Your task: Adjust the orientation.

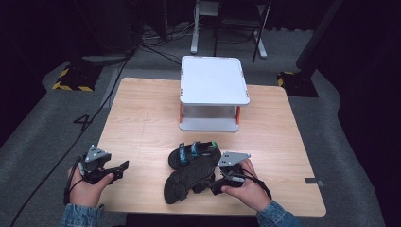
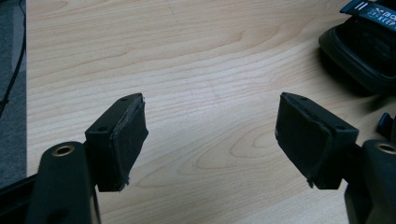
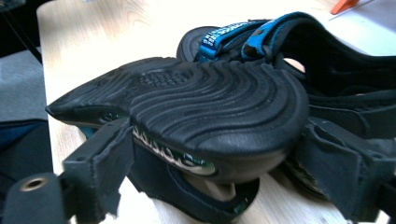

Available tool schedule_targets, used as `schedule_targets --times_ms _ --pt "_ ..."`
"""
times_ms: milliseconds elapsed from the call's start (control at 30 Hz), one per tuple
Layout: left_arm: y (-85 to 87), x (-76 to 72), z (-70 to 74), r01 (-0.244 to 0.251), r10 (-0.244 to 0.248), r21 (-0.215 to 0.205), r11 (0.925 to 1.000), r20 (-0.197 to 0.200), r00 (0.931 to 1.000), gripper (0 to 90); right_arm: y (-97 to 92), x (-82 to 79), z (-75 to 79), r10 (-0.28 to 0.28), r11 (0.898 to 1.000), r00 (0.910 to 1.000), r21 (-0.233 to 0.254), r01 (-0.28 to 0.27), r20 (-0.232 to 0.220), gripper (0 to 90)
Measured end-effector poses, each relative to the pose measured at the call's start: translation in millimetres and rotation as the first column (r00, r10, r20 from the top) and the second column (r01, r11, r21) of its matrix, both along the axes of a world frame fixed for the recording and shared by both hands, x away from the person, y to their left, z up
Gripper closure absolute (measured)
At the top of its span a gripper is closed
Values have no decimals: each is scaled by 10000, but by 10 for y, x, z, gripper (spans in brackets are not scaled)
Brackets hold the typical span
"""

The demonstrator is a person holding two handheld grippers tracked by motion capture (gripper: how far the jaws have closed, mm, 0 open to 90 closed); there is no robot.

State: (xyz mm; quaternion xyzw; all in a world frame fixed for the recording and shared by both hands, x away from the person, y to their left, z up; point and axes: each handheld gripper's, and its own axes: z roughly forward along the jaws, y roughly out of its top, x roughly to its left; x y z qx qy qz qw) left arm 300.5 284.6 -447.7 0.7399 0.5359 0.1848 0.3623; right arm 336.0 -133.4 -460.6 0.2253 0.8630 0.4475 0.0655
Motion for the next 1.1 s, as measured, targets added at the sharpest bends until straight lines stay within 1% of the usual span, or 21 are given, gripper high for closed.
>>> schedule_targets --times_ms 67,133,300,333,467,567,633,700,800,900,933,967,1033,1100 --pt "-6 5 -17 13 -13 24 10000 -36 10000 254 18 27 -31 62 9999 9997 119 -59 -233 86" --pt "-11 7 -25 11 -11 26 10000 -77 10000 254 38 33 -46 112 9999 9996 125 -109 -251 74" --pt "-15 5 -34 -10 11 42 10000 -113 9999 254 63 45 -55 243 9996 9995 146 -240 -207 70" --pt "-10 4 -35 6 -6 62 10000 -88 10000 254 53 38 -26 293 9991 9993 315 -285 -233 78" --pt "-12 6 -40 11 -10 88 10000 -120 9999 254 46 42 11 361 9983 9993 453 -359 -35 81" --pt "-32 9 -53 63 -62 63 10000 -193 9998 254 77 62 -20 387 9985 9992 372 -390 78 58" --pt "-41 11 -57 128 -125 108 9999 -235 9996 254 107 81 -49 524 9981 9986 334 -525 27 39" --pt "-45 12 -55 144 -141 123 9998 -242 9996 254 124 77 -52 582 9979 9982 271 -586 175 35" --pt "-41 13 -57 134 -131 120 9998 -256 9996 254 119 61 -32 652 9977 9974 177 -657 292 51" --pt "-41 20 -62 138 -135 166 9998 -195 9997 254 105 49 20 816 9967 9966 -62 -815 149 81" --pt "-48 18 -63 137 -135 98 9999 -252 9996 254 105 43 36 862 9962 9962 -142 -860 119 88" --pt "-51 20 -65 118 -116 97 9999 -220 9997 254 102 32 55 913 9956 9957 -239 -910 130 96" --pt "-54 21 -64 144 -142 87 9999 -226 9996 254 98 18 73 932 9953 9956 -262 -928 133 103" --pt "-49 35 -55 200 -197 166 9997 -176 9997 254 75 -22 116 1010 9946 9949 -246 -1009 11 130"
